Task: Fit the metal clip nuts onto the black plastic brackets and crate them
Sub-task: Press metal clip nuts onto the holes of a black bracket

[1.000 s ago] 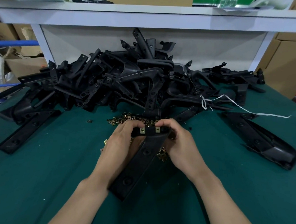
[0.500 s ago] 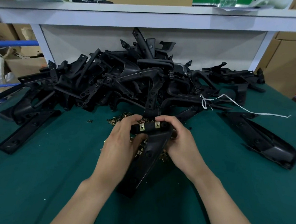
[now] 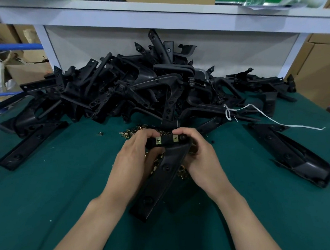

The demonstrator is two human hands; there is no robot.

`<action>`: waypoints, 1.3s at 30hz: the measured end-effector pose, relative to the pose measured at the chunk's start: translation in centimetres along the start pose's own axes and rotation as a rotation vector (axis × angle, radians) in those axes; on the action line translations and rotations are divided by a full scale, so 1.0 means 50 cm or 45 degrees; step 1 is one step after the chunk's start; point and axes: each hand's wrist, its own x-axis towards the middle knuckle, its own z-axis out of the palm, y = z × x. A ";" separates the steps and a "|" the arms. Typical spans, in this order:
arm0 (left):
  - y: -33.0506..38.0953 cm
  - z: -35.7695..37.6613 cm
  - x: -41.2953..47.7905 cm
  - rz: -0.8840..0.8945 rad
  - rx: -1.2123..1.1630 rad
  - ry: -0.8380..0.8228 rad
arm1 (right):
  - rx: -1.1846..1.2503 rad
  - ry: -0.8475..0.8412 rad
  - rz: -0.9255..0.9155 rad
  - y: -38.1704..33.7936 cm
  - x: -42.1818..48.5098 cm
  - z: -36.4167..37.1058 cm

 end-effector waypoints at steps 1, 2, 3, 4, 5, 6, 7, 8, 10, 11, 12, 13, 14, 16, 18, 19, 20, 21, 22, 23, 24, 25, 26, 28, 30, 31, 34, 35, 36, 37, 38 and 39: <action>0.001 -0.002 0.000 0.018 -0.001 -0.019 | -0.003 -0.006 0.006 0.002 0.001 0.000; 0.002 -0.005 -0.001 0.033 0.002 -0.042 | -0.011 -0.004 0.008 0.002 0.001 -0.001; 0.005 -0.009 -0.001 0.041 0.005 -0.062 | -0.024 0.002 0.005 0.003 0.001 -0.002; 0.006 -0.012 -0.001 0.044 0.012 -0.077 | -0.032 0.008 0.000 0.001 0.001 -0.002; 0.008 -0.013 -0.002 0.045 0.013 -0.086 | -0.035 0.010 -0.003 0.000 0.001 -0.003; 0.008 -0.013 -0.003 0.047 0.017 -0.090 | -0.034 0.012 -0.001 -0.002 0.000 -0.003; 0.007 -0.013 -0.003 0.050 0.016 -0.087 | -0.030 0.012 0.001 -0.003 -0.001 -0.002; 0.004 -0.012 -0.003 0.050 0.025 -0.084 | -0.019 0.011 0.003 -0.006 -0.001 -0.002; 0.001 -0.011 -0.001 0.062 0.038 -0.079 | 0.000 0.011 0.004 -0.009 -0.001 -0.001; -0.002 -0.010 0.002 0.074 0.046 -0.073 | 0.001 0.017 0.004 -0.010 0.000 -0.001; -0.005 -0.009 0.004 0.086 0.051 -0.060 | 0.000 0.026 0.011 -0.013 0.000 -0.001; -0.008 -0.005 0.005 0.114 0.034 -0.011 | -0.002 0.035 0.022 -0.017 0.000 0.001; -0.009 -0.001 0.006 0.127 0.036 0.047 | 0.007 0.041 0.042 -0.024 -0.001 0.002; -0.004 0.004 0.006 0.090 0.026 0.098 | 0.073 0.042 0.078 -0.035 -0.004 0.007; -0.004 0.010 0.005 -0.003 -0.083 0.048 | 0.146 0.036 0.120 -0.044 -0.007 0.008; -0.003 0.013 0.006 -0.061 -0.178 0.003 | 0.174 0.029 0.149 -0.047 -0.008 0.008; -0.001 0.014 0.006 -0.112 -0.273 -0.047 | 0.203 0.026 0.190 -0.050 -0.007 0.009; 0.001 0.015 0.007 -0.167 -0.380 -0.087 | 0.228 0.026 0.239 -0.051 -0.006 0.009; 0.004 0.016 0.007 -0.217 -0.464 -0.127 | 0.253 0.030 0.291 -0.051 -0.005 0.009; 0.008 0.017 0.008 -0.269 -0.533 -0.153 | 0.282 0.028 0.335 -0.050 -0.004 0.009; 0.009 0.018 0.009 -0.320 -0.585 -0.170 | 0.317 0.020 0.367 -0.051 -0.003 0.008; 0.012 0.018 0.010 -0.375 -0.635 -0.177 | 0.347 0.007 0.388 -0.050 -0.002 0.009; 0.013 0.017 0.012 -0.422 -0.686 -0.184 | 0.373 -0.009 0.401 -0.050 0.000 0.010; 0.014 0.016 0.015 -0.497 -0.783 -0.198 | 0.416 -0.033 0.417 -0.046 0.001 0.011; 0.016 0.015 0.018 -0.546 -0.849 -0.210 | 0.471 -0.045 0.439 -0.043 0.002 0.011; 0.016 0.015 0.018 -0.559 -0.868 -0.216 | 0.491 -0.047 0.449 -0.042 0.003 0.012; 0.014 0.017 0.020 -0.558 -0.881 -0.224 | 0.520 -0.038 0.470 -0.040 0.006 0.014; 0.013 0.017 0.020 -0.553 -0.884 -0.222 | 0.526 -0.035 0.474 -0.038 0.007 0.014; 0.011 0.018 0.019 -0.542 -0.886 -0.213 | 0.526 -0.035 0.475 -0.036 0.008 0.014; 0.010 0.020 0.018 -0.530 -0.886 -0.200 | 0.523 -0.036 0.474 -0.034 0.008 0.014; 0.009 0.021 0.018 -0.516 -0.880 -0.185 | 0.521 -0.037 0.476 -0.031 0.008 0.014; 0.007 0.023 0.018 -0.500 -0.867 -0.172 | 0.523 -0.035 0.477 -0.029 0.008 0.013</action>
